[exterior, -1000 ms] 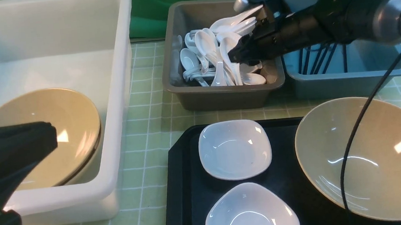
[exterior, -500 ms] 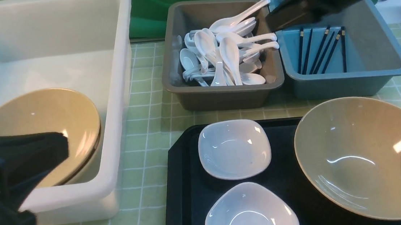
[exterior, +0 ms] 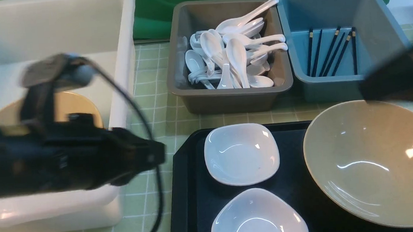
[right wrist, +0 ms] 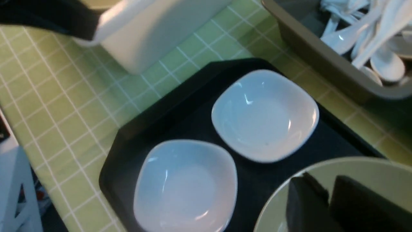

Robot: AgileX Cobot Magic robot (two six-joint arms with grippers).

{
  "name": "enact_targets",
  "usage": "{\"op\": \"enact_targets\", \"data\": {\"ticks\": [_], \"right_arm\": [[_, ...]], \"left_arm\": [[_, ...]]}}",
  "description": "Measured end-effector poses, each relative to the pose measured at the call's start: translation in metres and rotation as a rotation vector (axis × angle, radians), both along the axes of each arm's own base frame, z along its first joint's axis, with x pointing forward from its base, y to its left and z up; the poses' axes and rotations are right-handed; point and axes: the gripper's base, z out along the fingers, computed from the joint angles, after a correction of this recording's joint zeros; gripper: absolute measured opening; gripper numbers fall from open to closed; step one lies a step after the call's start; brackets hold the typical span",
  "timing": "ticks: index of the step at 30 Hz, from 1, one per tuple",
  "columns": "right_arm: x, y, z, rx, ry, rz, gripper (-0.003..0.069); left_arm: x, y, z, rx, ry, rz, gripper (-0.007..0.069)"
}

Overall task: On green table put chopsticks spoon bowls plates into blue grey white boxes.
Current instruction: 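Grasp the large bowl on the tray by its rim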

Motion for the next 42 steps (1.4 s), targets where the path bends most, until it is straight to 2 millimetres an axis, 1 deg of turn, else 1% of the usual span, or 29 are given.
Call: {"op": "enact_targets", "data": {"ticks": [1,2,3,5,6,7,8,10,11,12,14,15,16,17,18,19,20,21,22,25,30,31,33,35,37,39,40,42], "right_arm": [[-0.006,-0.001,0.001,0.004,-0.015,-0.003,0.0073],[-0.025,-0.004,-0.008,0.011,-0.017,-0.018,0.0048],[-0.038,-0.006,-0.013,0.013,-0.025,-0.028,0.0035],[-0.055,-0.010,-0.020,0.004,-0.033,-0.049,0.0027],[-0.068,-0.014,-0.026,-0.011,-0.043,-0.074,0.0024],[-0.075,-0.017,-0.030,-0.025,-0.054,-0.090,0.0023],[-0.082,-0.019,-0.030,-0.035,-0.074,-0.100,0.0023],[-0.094,-0.023,-0.030,-0.046,-0.113,-0.121,0.0023],[-0.095,-0.023,-0.029,-0.046,-0.117,-0.122,0.0023],[-0.100,-0.024,-0.027,-0.036,-0.139,-0.133,0.0023],[-0.103,-0.024,-0.026,-0.020,-0.148,-0.148,0.0023],[-0.103,-0.024,-0.026,-0.015,-0.145,-0.151,0.0023],[-0.103,-0.024,-0.025,-0.003,-0.139,-0.155,0.0023],[-0.103,-0.023,-0.025,0.003,-0.137,-0.154,0.0023],[-0.103,-0.023,-0.025,0.005,-0.137,-0.154,0.0023],[-0.104,-0.022,-0.025,0.016,-0.135,-0.147,0.0023],[-0.104,-0.022,-0.025,0.018,-0.135,-0.144,0.0023],[-0.105,-0.021,-0.025,0.025,-0.132,-0.127,0.0023],[-0.105,-0.020,-0.024,0.027,-0.133,-0.114,0.0023],[-0.107,-0.018,-0.024,0.028,-0.132,-0.079,0.0023],[-0.108,-0.017,-0.024,0.027,-0.135,-0.061,0.0026],[-0.108,-0.017,-0.024,0.027,-0.135,-0.061,0.0026],[-0.108,-0.017,-0.024,0.025,-0.137,-0.057,0.0026],[-0.108,-0.017,-0.024,0.025,-0.137,-0.057,0.0026],[-0.108,-0.017,-0.024,0.025,-0.137,-0.057,0.0026],[-0.108,-0.017,-0.024,0.025,-0.137,-0.057,0.0027],[-0.108,-0.017,-0.024,0.024,-0.138,-0.057,0.0027],[-0.108,-0.017,-0.024,0.022,-0.140,-0.054,0.0029]], "left_arm": [[0.000,-0.001,0.002,-0.005,0.000,-0.003,-0.0002],[0.011,-0.009,-0.001,-0.003,0.038,-0.047,-0.0002],[0.017,-0.014,-0.002,-0.002,0.050,-0.077,-0.0002],[0.029,-0.026,-0.002,0.003,0.076,-0.127,-0.0001],[0.038,-0.041,-0.003,0.011,0.096,-0.179,0.0000],[0.044,-0.052,-0.005,0.020,0.108,-0.212,0.0001],[0.049,-0.062,-0.006,0.032,0.119,-0.235,0.0004],[0.061,-0.091,-0.013,0.059,0.164,-0.268,0.0021],[0.062,-0.094,-0.014,0.068,0.167,-0.271,0.0026],[0.072,-0.113,-0.017,0.091,0.188,-0.277,0.0052],[0.084,-0.139,-0.030,0.149,0.230,-0.274,0.0101],[0.088,-0.145,-0.032,0.165,0.238,-0.274,0.0117],[0.096,-0.158,-0.039,0.204,0.257,-0.271,0.0158],[0.100,-0.165,-0.043,0.218,0.272,-0.264,0.0176],[0.101,-0.167,-0.044,0.229,0.272,-0.266,0.0190],[0.109,-0.177,-0.049,0.252,0.292,-0.254,0.0237],[0.112,-0.180,-0.054,0.261,0.305,-0.251,0.0251],[0.119,-0.187,-0.061,0.267,0.331,-0.236,0.0296],[0.123,-0.191,-0.066,0.267,0.343,-0.228,0.0325],[0.133,-0.202,-0.075,0.244,0.360,-0.232,0.0384],[0.136,-0.214,-0.089,0.183,0.363,-0.300,0.0377],[0.136,-0.214,-0.089,0.179,0.365,-0.299,0.0377],[0.137,-0.218,-0.100,0.159,0.380,-0.329,0.0356],[0.138,-0.221,-0.107,0.154,0.387,-0.346,0.0301],[0.138,-0.222,-0.111,0.146,0.390,-0.357,0.0218],[0.137,-0.223,-0.111,0.139,0.386,-0.367,0.0098],[0.138,-0.222,-0.111,0.134,0.389,-0.364,0.0065],[0.139,-0.222,-0.110,0.116,0.386,-0.362,0.0022]]}}
